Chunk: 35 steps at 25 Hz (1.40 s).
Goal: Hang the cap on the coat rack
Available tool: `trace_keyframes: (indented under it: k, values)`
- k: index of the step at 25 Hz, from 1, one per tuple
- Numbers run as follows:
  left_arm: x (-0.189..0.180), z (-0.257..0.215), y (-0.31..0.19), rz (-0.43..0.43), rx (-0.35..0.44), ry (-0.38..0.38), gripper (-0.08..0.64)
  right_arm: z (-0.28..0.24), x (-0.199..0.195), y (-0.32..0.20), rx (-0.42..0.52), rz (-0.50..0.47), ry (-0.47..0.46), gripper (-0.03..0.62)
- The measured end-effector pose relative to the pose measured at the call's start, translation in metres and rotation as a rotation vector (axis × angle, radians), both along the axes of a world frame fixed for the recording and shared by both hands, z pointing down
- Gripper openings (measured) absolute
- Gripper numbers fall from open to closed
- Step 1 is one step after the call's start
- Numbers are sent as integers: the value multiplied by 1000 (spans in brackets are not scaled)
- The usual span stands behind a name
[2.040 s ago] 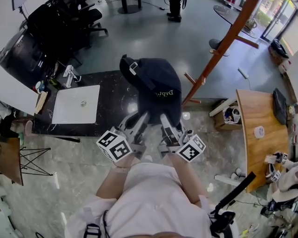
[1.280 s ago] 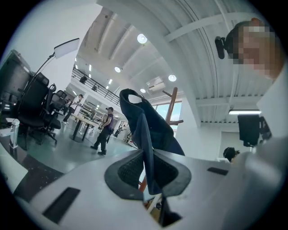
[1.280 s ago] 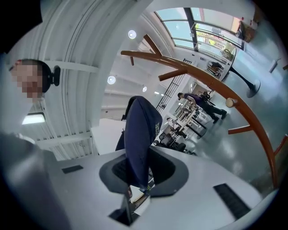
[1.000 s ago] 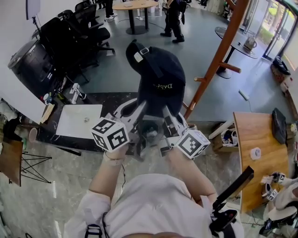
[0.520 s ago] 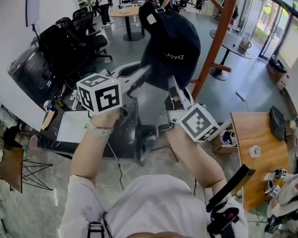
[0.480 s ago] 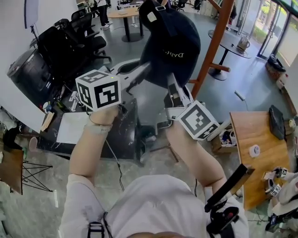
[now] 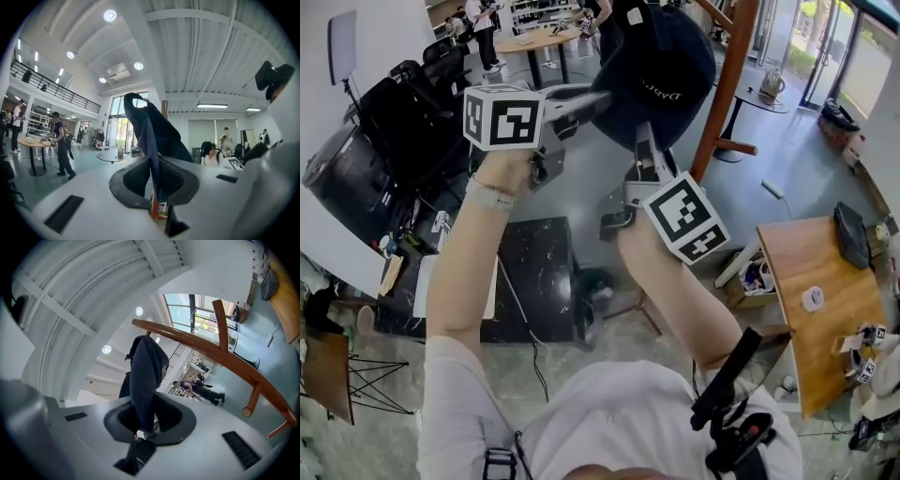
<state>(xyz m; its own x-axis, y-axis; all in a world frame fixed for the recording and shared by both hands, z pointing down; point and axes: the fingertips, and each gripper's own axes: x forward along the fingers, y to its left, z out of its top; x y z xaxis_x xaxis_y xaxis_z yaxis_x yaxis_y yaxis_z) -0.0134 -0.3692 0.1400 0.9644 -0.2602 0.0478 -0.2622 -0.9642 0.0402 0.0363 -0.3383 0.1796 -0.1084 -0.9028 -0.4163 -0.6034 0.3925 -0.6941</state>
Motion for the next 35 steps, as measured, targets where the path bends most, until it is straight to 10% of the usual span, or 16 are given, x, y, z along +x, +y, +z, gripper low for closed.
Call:
trace_keyframes:
  k: [11,35]
  values:
    - [15,-42,-56,86,129,-156,29,-14,-12,-53,-8,100,-71,57]
    - [26,-62,-61,94,238,-171,28,-28,-10,-63,61,126,-112,57]
